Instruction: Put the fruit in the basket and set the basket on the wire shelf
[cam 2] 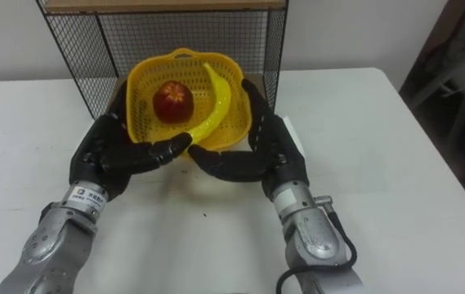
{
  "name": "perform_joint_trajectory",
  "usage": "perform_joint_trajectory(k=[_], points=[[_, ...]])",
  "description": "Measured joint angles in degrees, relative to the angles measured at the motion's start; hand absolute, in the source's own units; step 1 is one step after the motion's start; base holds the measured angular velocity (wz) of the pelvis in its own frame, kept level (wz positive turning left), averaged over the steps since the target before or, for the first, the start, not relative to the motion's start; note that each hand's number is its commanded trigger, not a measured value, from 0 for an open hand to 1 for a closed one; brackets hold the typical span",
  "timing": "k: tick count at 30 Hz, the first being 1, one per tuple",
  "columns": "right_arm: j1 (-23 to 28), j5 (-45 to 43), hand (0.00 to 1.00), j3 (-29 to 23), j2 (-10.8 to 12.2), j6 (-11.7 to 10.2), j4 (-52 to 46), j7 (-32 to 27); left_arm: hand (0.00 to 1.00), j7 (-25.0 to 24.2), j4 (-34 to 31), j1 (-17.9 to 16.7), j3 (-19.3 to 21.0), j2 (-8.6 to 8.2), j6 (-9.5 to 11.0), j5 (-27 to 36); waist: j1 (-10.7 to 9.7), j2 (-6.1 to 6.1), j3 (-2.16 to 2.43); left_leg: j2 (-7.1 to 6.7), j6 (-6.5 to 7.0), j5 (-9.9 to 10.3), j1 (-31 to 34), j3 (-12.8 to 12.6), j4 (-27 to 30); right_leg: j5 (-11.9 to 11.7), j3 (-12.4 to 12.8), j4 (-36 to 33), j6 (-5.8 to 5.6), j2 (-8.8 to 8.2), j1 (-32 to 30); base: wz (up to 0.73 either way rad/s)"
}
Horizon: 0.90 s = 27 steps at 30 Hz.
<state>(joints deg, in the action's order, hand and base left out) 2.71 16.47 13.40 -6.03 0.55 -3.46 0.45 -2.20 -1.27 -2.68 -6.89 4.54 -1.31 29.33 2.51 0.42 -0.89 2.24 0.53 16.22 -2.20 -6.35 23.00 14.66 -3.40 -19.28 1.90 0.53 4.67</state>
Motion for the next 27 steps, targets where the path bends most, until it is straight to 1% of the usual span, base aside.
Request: perform_joint_trajectory(k=[1, 2, 4, 6, 7, 8, 9, 10, 11, 12, 13, 14, 15, 16, 17, 18, 19, 20, 22, 23, 24, 25, 26, 27], points=[[0.06, 0.0, 0.0, 0.02, -0.01, 0.0, 0.37, 0.2, 0.0, 0.0, 0.55, -0.04, -0.04, 0.04, 0.0, 0.01, 0.0, 0.22, -0.26, 0.18, -0.18, 1.35, 0.84, 0.22, 2.18, 0.99, 0.11, -1.72, 0.33, 0.46, -1.11, 0.05], [0.35, -0.01, 0.0, 0.18, -0.1, 0.05, 0.61, 0.3, 0.0, 0.0, 0.76, -0.2, -0.12, 0.27, -0.04, 0.03, 0.02, 0.06, -0.39, 0.41, -0.41, 2.08, 1.63, 0.47, 3.47, 2.04, 0.08, -3.62, 0.55, 0.51, -2.17, 0.07], [0.71, -0.17, 0.0, 0.44, -0.16, 0.06, 0.62, 0.45, 0.0, 0.0, 0.8, -0.37, -0.06, 0.42, -0.1, -0.22, 0.45, -0.21, -0.53, 0.48, -0.65, 2.19, 2.0, 0.53, 3.68, 2.71, 0.27, -5.48, 0.78, 0.46, -3.2, 0.0], [0.72, -0.08, 0.0, 0.36, -0.15, 0.05, 0.62, 0.63, 0.0, 0.0, 0.71, -0.39, 0.02, 0.66, -0.09, -0.15, 0.68, -0.03, -0.46, 0.59, -1.0, 1.71, 2.08, 0.89, 3.3, 2.54, 0.41, -5.49, 1.07, 0.57, -3.44, -0.03], [0.71, 0.3, 0.0, 0.35, -0.09, 0.05, 0.62, 0.74, 0.0, 0.0, 0.61, -0.37, 0.06, 0.68, -0.09, -0.13, 0.76, -0.22, -0.29, 0.33, -1.13, 1.01, 1.93, 0.99, 2.41, 2.43, 0.43, -5.55, 1.22, 0.41, -3.67, 0.03], [0.71, 0.19, 0.0, 0.37, -0.13, 0.04, 0.63, 0.74, 0.0, 0.0, 0.62, -0.36, 0.01, 0.68, -0.08, -0.06, 0.55, -0.66, -0.01, -0.07, -1.24, 0.07, 1.59, 1.05, 1.03, 2.35, 0.43, -5.52, 1.34, 0.11, -3.92, 0.05], [0.71, 0.15, 0.0, 0.4, -0.14, 0.04, 0.62, 0.72, 0.0, 0.0, 0.61, -0.36, 0.0, 0.73, -0.08, -0.07, 0.59, -0.91, 0.22, -0.28, -1.28, -0.46, 1.51, 1.03, 0.25, 2.3, 0.42, -5.52, 1.43, -0.06, -4.17, 0.05], [0.7, -0.25, 0.0, 0.36, -0.13, -0.02, 0.67, 0.65, 0.0, 0.0, 0.59, -0.36, 0.02, 0.82, -0.07, -0.04, 0.56, -1.24, 0.52, -0.6, -1.43, -1.53, 1.39, 1.1, -0.75, 2.07, 0.36, -5.31, 1.67, -0.36, -4.59, 0.05], [0.66, -0.9, 0.0, 0.34, -0.18, -0.14, 0.96, 0.51, 0.0, 0.0, 0.59, -0.38, -0.01, 0.77, -0.08, -0.09, 0.59, -1.3, 0.5, -0.58, -1.5, -2.19, 1.65, 1.08, -0.75, 1.64, 0.27, -4.85, 1.98, -0.42, -4.34, 0.0], [0.66, -1.08, 0.0, 0.32, -0.19, -0.14, 1.21, 0.44, 0.0, 0.0, 0.59, -0.41, -0.02, 0.63, -0.09, -0.09, 0.5, -1.31, 0.46, -0.47, -1.56, -2.41, 1.98, 1.09, -0.2, 1.39, 0.27, -4.54, 2.12, -0.4, -4.07, -0.05], [0.67, -0.94, 0.0, 0.41, -0.16, -0.14, 1.83, 0.31, 0.0, 0.0, 0.59, -0.4, -0.01, 0.47, -0.09, -0.07, 0.53, -1.57, 0.12, -0.35, -1.83, -2.8, 3.08, 1.28, 1.9, 1.14, 0.63, -4.15, 2.28, -0.46, -3.56, -0.16], [0.74, -0.41, 0.0, 0.59, -0.28, -0.13, 2.15, 0.29, 0.0, 0.0, 0.59, -0.61, -0.06, 0.49, -0.08, -0.07, 0.52, -1.69, 0.05, -0.72, -2.08, -3.04, 3.57, 2.2, 1.73, 1.19, 1.16, -4.1, 2.25, -0.44, -3.4, -0.14], [0.72, -0.34, 0.0, 0.5, -0.4, -0.13, 2.02, 0.33, 0.0, 0.0, 0.57, -0.59, -0.07, 0.48, -0.08, -0.07, 0.56, -1.57, 0.09, -0.86, -2.13, -3.34, 3.65, 2.8, 0.38, 1.3, 1.19, -4.17, 2.18, -0.38, -3.5, -0.1], [0.7, -0.36, 0.0, 0.39, -0.59, -0.13, 1.9, 0.43, 0.0, -0.01, 0.5, -0.62, -0.09, 0.46, -0.07, -0.07, 0.5, -1.42, 0.2, -0.91, -1.99, -3.52, 3.5, 3.2, -1.03, 1.89, 1.55, -4.72, 1.87, -0.35, -3.92, -0.08], [0.68, -0.51, 0.0, 0.41, -0.93, -0.12, 1.9, 0.53, 0.0, -0.01, 0.49, -0.59, -0.17, 0.47, -0.08, -0.1, 0.4, -1.55, 0.35, -0.98, -1.91, -3.51, 3.01, 3.26, -1.39, 2.03, 1.8, -4.93, 1.64, -0.56, -4.59, -0.1], [0.62, -0.53, 0.0, 0.37, -1.14, -0.13, 1.91, 0.54, 0.0, -0.01, 0.44, -0.54, -0.17, 0.56, -0.07, -0.13, 0.3, -1.67, 0.23, -1.1, -1.76, -3.55, 2.81, 3.24, -1.58, 2.01, 1.77, -4.98, 1.56, -0.69, -4.81, -0.12], [0.64, -0.53, 0.0, 0.43, -1.06, -0.12, 2.22, 0.7, 0.0, -0.01, 0.45, -0.61, -0.14, 0.71, -0.08, -0.06, -0.08, -2.01, 0.05, -1.4, -1.71, -3.53, 2.56, 3.25, -1.55, 2.12, 1.35, -5.41, 1.51, -1.22, -4.88, 0.0], [0.67, -0.46, 0.0, 0.44, -1.06, -0.12, 2.43, 0.82, 0.0, -0.01, 0.47, -0.61, -0.05, 0.86, -0.08, 0.06, -0.63, -2.17, -0.03, -1.93, -1.65, -3.5, 2.51, 3.48, -1.49, 2.29, 0.95, -5.45, 1.31, -1.57, -4.62, 0.06], [0.67, -0.5, 0.0, 0.41, -1.05, -0.12, 2.43, 0.81, 0.0, -0.02, 0.46, -0.59, -0.07, 0.86, -0.07, 0.17, -0.95, -2.16, -0.03, -2.14, -1.51, -3.41, 2.5, 3.62, -1.45, 2.5, 0.66, -5.55, 1.11, -2.02, -4.55, 0.09], [0.67, -0.53, 0.0, 0.43, -1.05, -0.12, 2.43, 0.8, 0.0, -0.02, 0.44, -0.59, -0.1, 0.86, -0.07, 0.19, -1.01, -2.21, -0.04, -2.68, -1.27, -3.27, 2.52, 3.62, -1.44, 2.76, 0.62, -5.64, 0.98, -2.2, -4.57, 0.05], [0.67, -0.61, 0.0, 0.42, -1.07, -0.12, 2.43, 0.8, 0.0, -0.02, 0.44, -0.58, -0.1, 0.87, -0.07, 0.2, -1.05, -2.3, -0.07, -2.88, -1.13, -3.19, 2.53, 3.65, -1.43, 2.93, 0.66, -5.8, 0.9, -2.29, -4.64, 0.06], [0.66, -0.81, 0.0, 0.43, -1.07, -0.12, 2.41, 0.82, 0.0, -0.03, 0.45, -0.57, -0.12, 0.9, -0.07, 0.2, -1.06, -2.6, -0.09, -3.25, -0.91, -3.06, 2.54, 3.61, -1.39, 3.5, 0.79, -6.69, 0.68, -2.65, -4.99, 0.07], [0.66, -0.83, 0.0, 0.37, -1.07, -0.12, 2.39, 0.82, 0.0, -0.03, 0.56, -0.58, -0.18, 0.85, -0.07, 0.23, -1.0, -2.7, -0.09, -3.72, -0.39, -2.74, 2.61, 3.59, -1.14, 4.12, 0.7, -7.63, 0.45, -3.13, -5.09, 0.09], [0.65, -0.84, 0.0, 0.28, -1.06, -0.12, 2.37, 0.82, 0.0, -0.03, 0.62, -0.58, -0.23, 0.78, -0.07, 0.23, -1.09, -2.75, -0.12, -4.0, -0.18, -2.61, 2.7, 3.52, -0.9, 4.45, 0.59, -8.21, 0.27, -3.51, -5.24, 0.14]])
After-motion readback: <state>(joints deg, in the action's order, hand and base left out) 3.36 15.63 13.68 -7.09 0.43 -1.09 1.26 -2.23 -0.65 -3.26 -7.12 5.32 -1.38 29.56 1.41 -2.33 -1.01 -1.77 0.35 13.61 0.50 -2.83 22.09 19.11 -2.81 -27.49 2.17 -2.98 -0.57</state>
